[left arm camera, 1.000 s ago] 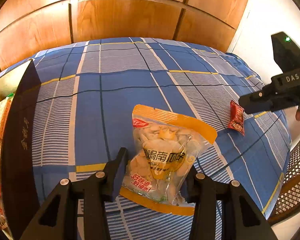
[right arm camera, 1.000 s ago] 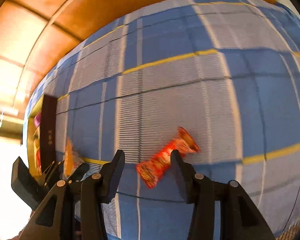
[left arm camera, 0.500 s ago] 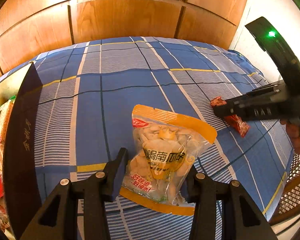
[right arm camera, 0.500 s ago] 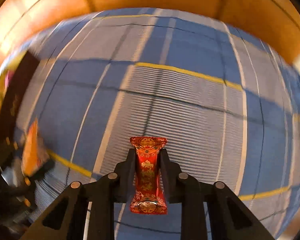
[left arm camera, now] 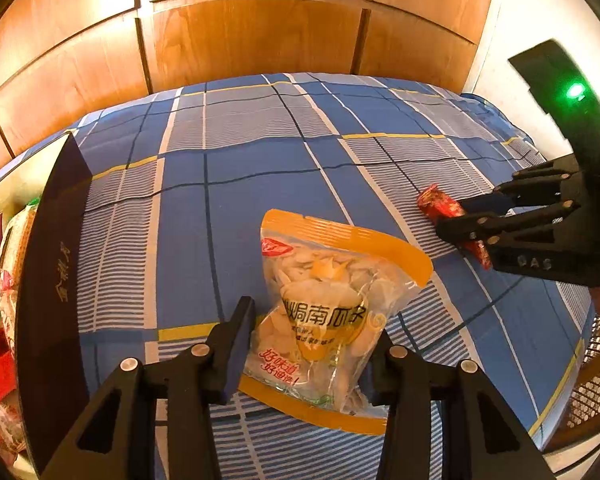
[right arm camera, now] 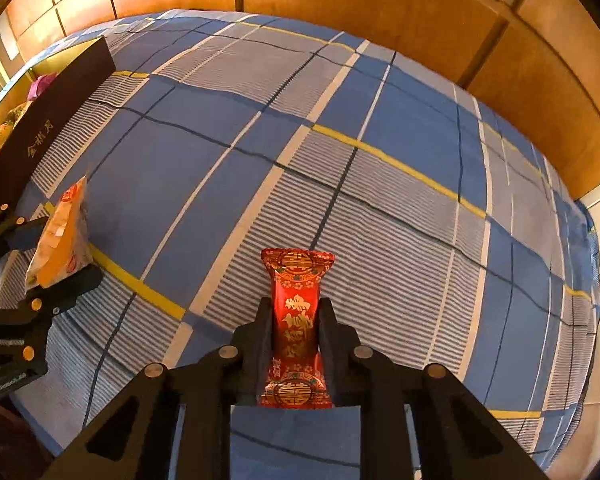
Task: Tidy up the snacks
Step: 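Carry the clear orange-topped bag into the gold tray and open the left tool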
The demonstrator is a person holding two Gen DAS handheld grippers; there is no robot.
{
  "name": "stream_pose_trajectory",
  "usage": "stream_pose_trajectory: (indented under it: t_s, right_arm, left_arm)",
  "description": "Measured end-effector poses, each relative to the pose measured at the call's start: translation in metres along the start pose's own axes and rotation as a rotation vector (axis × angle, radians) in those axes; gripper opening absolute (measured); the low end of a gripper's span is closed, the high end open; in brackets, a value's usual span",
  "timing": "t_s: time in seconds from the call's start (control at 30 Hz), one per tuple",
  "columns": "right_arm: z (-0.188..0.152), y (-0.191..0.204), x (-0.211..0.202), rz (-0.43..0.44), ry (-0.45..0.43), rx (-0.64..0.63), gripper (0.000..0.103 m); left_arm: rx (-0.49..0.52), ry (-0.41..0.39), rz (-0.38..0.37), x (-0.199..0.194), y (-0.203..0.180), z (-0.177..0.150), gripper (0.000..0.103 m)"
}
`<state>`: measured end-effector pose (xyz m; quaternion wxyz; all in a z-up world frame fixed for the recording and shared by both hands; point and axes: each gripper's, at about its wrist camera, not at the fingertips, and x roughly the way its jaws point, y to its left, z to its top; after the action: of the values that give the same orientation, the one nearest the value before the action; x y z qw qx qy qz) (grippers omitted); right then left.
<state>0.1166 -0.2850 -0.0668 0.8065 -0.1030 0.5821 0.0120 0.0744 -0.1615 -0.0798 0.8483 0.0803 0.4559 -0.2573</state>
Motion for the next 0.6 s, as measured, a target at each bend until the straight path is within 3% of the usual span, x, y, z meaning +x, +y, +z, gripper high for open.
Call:
stream_pose_trajectory:
  t_s: [0.2,0.4,0.6]
  right_arm:
    - [-0.006,-0.008,-0.001,0.043,-0.02,0.0,0.025]
    - [-0.013,0.017,-0.007,-0.052,-0.056,-0.116,0.022]
    - [-0.022,0.03,-0.019,-0.076,-0.064,-0.14,0.021]
  left_arm:
    - [-0.002,0.004,-0.01,-0.008,0.001,-0.006,0.043]
    - [-0.016,0.002,-0.007,-0.02,0.005,-0.015,0.042]
    - [-0.018,-0.023,-0.009,-0.037,0.007,-0.017,0.042]
